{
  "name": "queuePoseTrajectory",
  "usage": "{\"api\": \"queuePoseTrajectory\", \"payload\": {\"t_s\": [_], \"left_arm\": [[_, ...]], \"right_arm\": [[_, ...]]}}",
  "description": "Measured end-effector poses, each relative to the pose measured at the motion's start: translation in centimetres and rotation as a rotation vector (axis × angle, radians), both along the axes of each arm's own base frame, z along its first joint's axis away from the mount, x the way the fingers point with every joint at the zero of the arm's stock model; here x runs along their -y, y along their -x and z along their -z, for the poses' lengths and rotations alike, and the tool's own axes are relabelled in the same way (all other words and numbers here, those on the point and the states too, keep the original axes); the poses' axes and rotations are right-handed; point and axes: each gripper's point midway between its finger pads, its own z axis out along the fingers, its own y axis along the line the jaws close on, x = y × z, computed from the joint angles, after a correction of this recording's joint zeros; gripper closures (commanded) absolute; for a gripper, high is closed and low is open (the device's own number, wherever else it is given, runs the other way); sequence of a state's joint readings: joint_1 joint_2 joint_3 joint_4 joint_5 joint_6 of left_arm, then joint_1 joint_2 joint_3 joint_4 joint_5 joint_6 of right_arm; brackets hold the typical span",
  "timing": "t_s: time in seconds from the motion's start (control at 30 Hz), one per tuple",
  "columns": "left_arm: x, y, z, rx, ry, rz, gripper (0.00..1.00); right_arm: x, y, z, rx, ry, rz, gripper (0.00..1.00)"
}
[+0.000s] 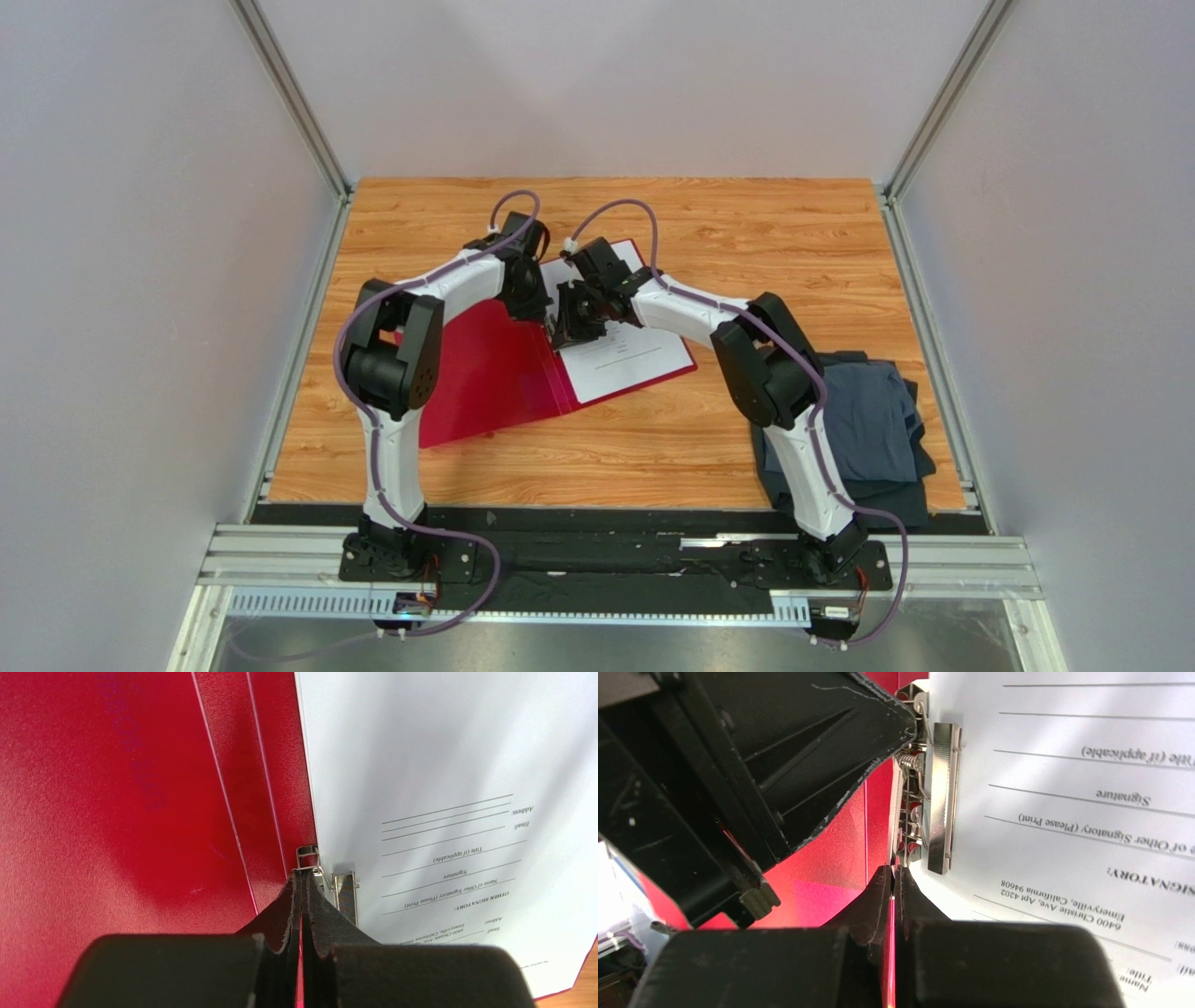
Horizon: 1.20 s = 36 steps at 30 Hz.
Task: Put the files into the folder
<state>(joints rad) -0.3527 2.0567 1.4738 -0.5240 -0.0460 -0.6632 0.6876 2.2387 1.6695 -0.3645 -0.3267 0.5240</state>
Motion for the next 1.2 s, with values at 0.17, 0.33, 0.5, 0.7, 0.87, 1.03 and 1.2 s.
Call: {"api": "queuePoseTrajectory", "payload": {"t_s": [0.17,0.33,0.5,0.7,0.87,1.03,1.2], "left_arm": [[0.3,-0.1,0.0,0.004,0.010,0.006,1.00],[0.5,-0.2,0.0,0.008,0.018,0.010,1.00],[0.6,-0.2,0.0,0.008,0.020,0.013,1.00],[1.0,0.0,0.0,0.011,0.033,0.022,1.00],[1.5,1.3,0.1,0.009,0.049,0.043,1.00],[1.8,2.0,0.1,-0.002,0.060,0.056,1.00],[1.9,2.3,0.1,-0.010,0.063,0.062,1.00]], "right_arm": [[0.6,-0.2,0.1,-0.003,0.040,0.020,1.00],[1.0,-0.3,0.2,-0.006,0.063,0.038,1.00],[1.0,-0.2,0.4,-0.023,0.060,0.063,1.00],[0.8,0.4,0.4,-0.045,0.021,0.095,1.00],[1.0,2.0,0.5,-0.080,-0.021,0.106,1.00],[1.1,2.9,0.7,-0.098,-0.050,0.117,1.00],[1.4,3.2,0.9,-0.112,-0.096,0.146,1.00]]}}
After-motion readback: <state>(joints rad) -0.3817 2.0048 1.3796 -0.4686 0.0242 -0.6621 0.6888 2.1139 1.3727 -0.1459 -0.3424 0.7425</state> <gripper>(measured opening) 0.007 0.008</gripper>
